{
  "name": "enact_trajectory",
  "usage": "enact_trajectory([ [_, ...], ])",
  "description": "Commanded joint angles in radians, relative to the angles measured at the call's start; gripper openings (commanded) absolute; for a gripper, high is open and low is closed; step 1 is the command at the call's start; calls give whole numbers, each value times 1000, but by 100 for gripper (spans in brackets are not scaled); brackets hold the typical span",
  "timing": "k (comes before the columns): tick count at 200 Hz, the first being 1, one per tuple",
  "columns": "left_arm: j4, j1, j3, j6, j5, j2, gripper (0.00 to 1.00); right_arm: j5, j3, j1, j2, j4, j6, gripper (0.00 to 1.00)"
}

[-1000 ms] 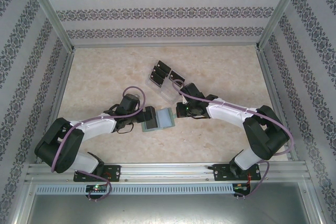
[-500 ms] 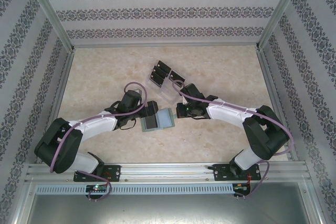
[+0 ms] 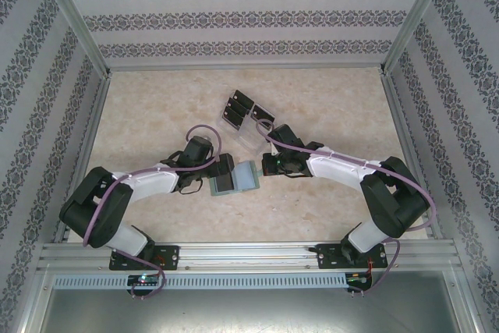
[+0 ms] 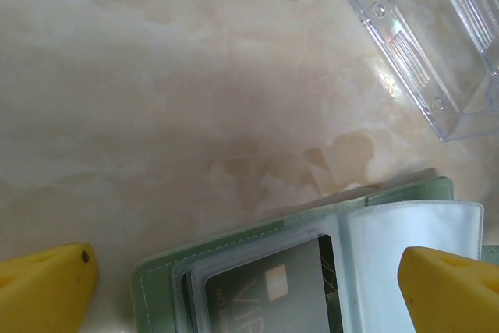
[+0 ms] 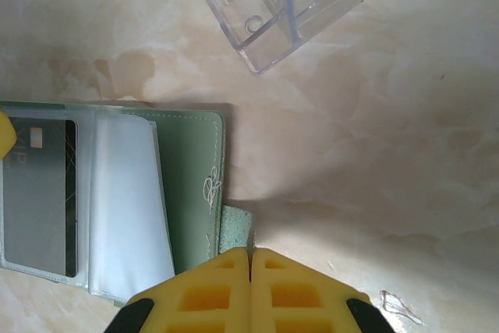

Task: Put the credit cards into the card holder
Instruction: Close the card holder at the center of the table.

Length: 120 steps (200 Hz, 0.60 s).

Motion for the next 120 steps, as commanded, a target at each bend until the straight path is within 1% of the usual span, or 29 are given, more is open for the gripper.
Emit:
enact_trajectory([
  [1, 49, -9, 22, 18, 38, 19, 100, -12, -7, 11, -5, 9, 16, 0],
  [25, 58, -18, 30, 18, 63, 11, 100, -12, -8, 10, -2, 12, 14, 0],
  [75, 69, -77, 75, 5, 106, 9, 100, -17, -8, 11, 8, 21, 17, 0],
  [120, 125, -129, 95, -44, 110, -7, 100, -18, -6, 10, 17, 28, 20, 0],
])
